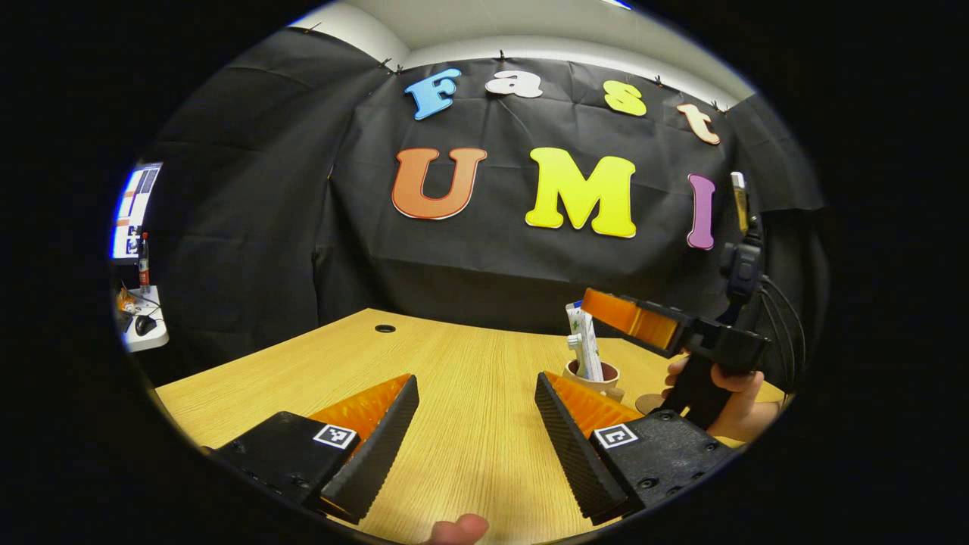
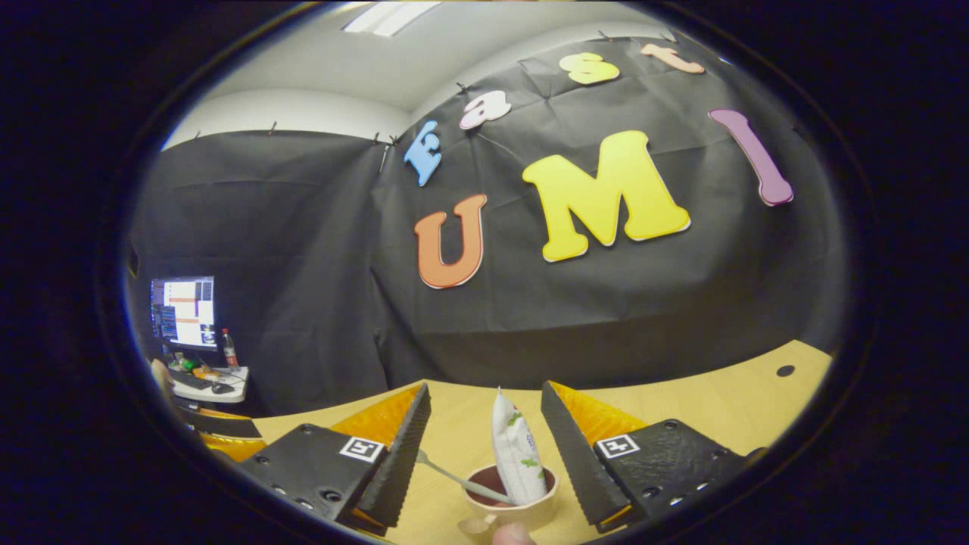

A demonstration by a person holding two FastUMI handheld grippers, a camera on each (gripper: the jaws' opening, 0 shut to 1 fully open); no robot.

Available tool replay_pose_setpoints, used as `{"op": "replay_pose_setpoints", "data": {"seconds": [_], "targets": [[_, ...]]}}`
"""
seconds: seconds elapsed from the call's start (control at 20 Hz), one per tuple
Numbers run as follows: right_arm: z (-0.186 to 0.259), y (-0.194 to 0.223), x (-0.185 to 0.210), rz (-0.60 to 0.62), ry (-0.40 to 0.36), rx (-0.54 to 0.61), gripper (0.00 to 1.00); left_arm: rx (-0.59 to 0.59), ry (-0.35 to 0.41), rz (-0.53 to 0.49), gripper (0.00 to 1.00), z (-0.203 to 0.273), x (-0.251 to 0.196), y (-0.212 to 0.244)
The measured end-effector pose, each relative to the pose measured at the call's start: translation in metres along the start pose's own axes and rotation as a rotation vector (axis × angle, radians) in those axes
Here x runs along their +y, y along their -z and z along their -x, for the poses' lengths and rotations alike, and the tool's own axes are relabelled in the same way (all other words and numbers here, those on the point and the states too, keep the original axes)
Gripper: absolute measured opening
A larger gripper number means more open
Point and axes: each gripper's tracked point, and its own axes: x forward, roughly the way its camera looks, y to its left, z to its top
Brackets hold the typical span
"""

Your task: Put the toothbrush and toothpaste on the desktop into the cup, then pick up the cup and place it on the coaster on the desktop.

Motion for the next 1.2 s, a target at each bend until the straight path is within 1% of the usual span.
{"op": "replay_pose_setpoints", "data": {"seconds": [0.05,0.1,0.15,0.25,0.4,0.45,0.5,0.55,0.6,0.65,0.7,0.85,0.9,1.0,1.1,1.15,1.2], "targets": [[0.009,-0.008,-0.002,0.011,0.011,-0.017,0.87,0.017,-0.011,-0.012,0.98,0.001,-0.003,0.001],[0.018,-0.014,-0.005,0.019,0.018,-0.031,0.88,0.033,-0.001,-0.018,0.98,0.000,-0.012,0.002],[0.027,-0.021,-0.007,0.030,0.027,-0.043,0.90,0.048,0.022,-0.020,0.98,0.001,-0.022,0.003],[0.048,-0.035,-0.021,0.074,0.065,-0.066,0.91,0.095,0.076,-0.030,0.98,0.001,-0.044,0.007],[0.087,-0.050,-0.038,0.134,0.114,-0.095,0.93,0.168,0.107,-0.055,0.98,-0.007,-0.065,0.010],[0.102,-0.054,-0.043,0.147,0.126,-0.106,0.93,0.193,0.121,-0.054,1.00,-0.011,-0.073,0.011],[0.118,-0.057,-0.049,0.162,0.134,-0.114,0.92,0.230,0.142,-0.048,0.98,-0.016,-0.084,0.014],[0.135,-0.061,-0.054,0.183,0.147,-0.123,0.93,0.274,0.165,-0.038,0.98,-0.020,-0.094,0.017],[0.151,-0.064,-0.062,0.208,0.162,-0.129,0.92,0.323,0.191,-0.028,0.98,-0.025,-0.104,0.021],[0.167,-0.067,-0.068,0.227,0.177,-0.134,0.93,0.386,0.216,-0.020,0.98,-0.030,-0.114,0.025],[0.182,-0.070,-0.074,0.243,0.189,-0.140,0.93,0.456,0.247,-0.008,0.98,-0.035,-0.126,0.030],[0.226,-0.076,-0.088,0.270,0.221,-0.172,0.94,0.693,0.285,0.028,0.97,-0.040,-0.153,0.044],[0.238,-0.075,-0.091,0.280,0.227,-0.181,0.94,0.764,0.289,0.024,0.97,-0.043,-0.158,0.054],[0.261,-0.070,-0.093,0.310,0.232,-0.192,0.94,0.872,0.250,0.017,0.97,-0.050,-0.158,0.067],[0.278,-0.067,-0.101,0.356,0.255,-0.205,0.94,0.933,0.200,0.008,0.96,-0.060,-0.151,0.076],[0.287,-0.064,-0.104,0.369,0.267,-0.209,0.97,0.961,0.184,-0.006,0.96,-0.064,-0.148,0.081],[0.292,-0.059,-0.107,0.373,0.273,-0.209,0.97,0.987,0.168,-0.021,0.95,-0.068,-0.145,0.085]]}}
